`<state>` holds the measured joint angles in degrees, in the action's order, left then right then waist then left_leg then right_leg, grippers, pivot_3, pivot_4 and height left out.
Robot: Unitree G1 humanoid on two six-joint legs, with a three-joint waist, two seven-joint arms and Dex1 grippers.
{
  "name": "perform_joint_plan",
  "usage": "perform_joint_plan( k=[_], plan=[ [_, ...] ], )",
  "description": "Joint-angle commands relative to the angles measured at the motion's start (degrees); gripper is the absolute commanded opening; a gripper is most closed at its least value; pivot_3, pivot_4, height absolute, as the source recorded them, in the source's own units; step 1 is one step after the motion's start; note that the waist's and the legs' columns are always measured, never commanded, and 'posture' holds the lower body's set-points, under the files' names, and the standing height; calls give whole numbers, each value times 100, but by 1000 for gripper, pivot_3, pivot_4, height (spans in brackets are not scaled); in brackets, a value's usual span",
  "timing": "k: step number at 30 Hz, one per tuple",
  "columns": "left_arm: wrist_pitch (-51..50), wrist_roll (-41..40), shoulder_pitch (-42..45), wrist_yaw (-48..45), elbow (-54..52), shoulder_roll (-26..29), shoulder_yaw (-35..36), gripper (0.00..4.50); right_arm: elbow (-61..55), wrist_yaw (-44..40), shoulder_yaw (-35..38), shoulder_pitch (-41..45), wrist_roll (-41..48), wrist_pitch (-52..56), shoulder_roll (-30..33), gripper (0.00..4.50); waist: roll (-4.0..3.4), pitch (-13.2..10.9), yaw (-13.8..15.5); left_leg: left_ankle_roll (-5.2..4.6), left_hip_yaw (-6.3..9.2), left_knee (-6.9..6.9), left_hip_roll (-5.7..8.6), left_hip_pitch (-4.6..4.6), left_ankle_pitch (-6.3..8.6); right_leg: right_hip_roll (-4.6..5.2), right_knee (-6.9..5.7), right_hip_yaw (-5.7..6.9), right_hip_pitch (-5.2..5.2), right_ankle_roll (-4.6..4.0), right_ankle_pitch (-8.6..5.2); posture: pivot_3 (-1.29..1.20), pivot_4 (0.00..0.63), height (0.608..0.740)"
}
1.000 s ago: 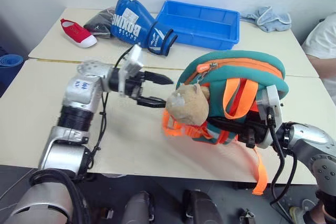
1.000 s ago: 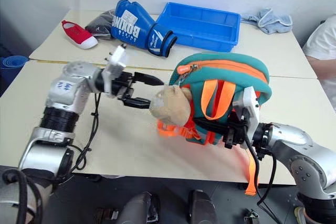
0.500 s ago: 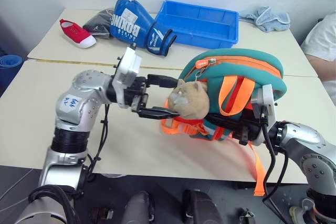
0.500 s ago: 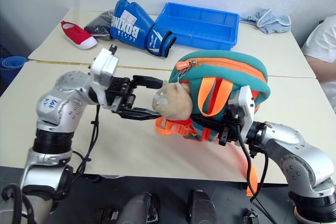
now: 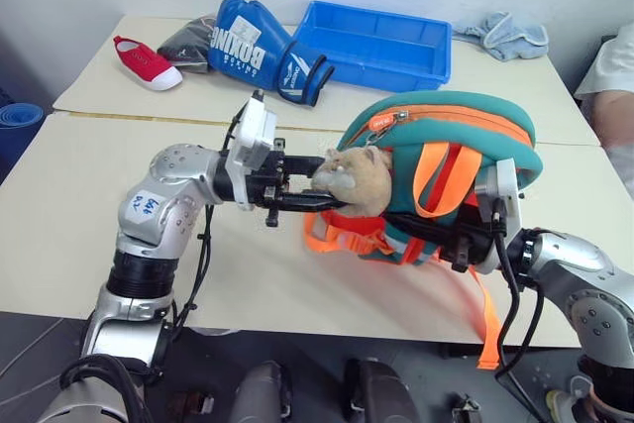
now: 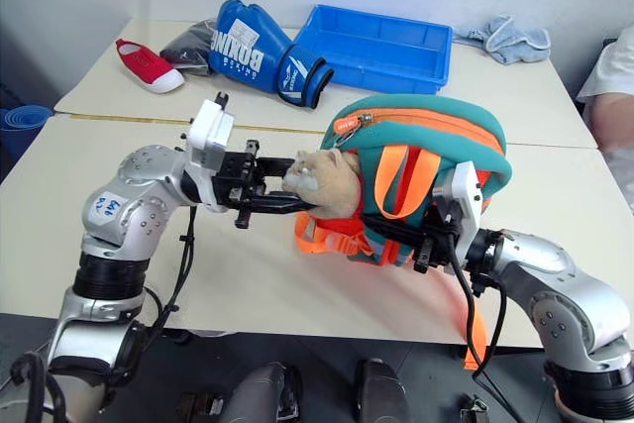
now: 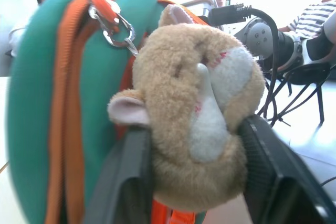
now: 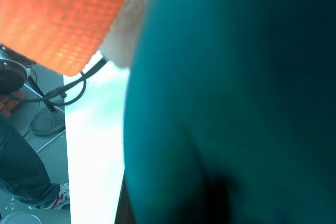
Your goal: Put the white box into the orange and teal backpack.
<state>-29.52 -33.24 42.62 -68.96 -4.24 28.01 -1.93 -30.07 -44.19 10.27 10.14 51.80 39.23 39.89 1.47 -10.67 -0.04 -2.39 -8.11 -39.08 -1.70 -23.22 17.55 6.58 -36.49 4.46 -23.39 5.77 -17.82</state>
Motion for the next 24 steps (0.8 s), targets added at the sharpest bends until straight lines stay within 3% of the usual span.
perform_joint_plan(
  k=[1,8,14,19,24],
  plan=[
    [250,34,341,-2,472,171,323,1090,-184,43,320,-209,68,-91,39,0,0,0,16,0,-1,0,2,0,0,-1,1,1,0,0,0,0,150,740],
    [993,637,760,95,2182,636,505,946,-349,186,888,-877,162,-237,1,0,0,0,16,-1,-4,0,5,1,0,-5,0,17,-1,0,0,0,150,740],
    [1410,1287,328,-139,2904,826,48,946,-527,349,1101,-1253,213,-365,-109,0,0,0,14,-3,-7,0,5,1,1,-5,-2,31,-1,0,0,0,150,740],
    [1587,1508,-135,-261,3016,622,-272,946,-528,560,1110,-1287,200,-570,-348,0,0,0,8,-3,-7,0,2,2,1,-2,-2,28,-3,0,0,0,150,740],
    [2221,1801,-396,-99,3106,266,-446,946,-304,656,920,-1260,-376,-1079,-633,0,0,0,10,-3,-8,0,4,3,1,6,-1,16,-3,0,0,0,150,740]
  ],
)
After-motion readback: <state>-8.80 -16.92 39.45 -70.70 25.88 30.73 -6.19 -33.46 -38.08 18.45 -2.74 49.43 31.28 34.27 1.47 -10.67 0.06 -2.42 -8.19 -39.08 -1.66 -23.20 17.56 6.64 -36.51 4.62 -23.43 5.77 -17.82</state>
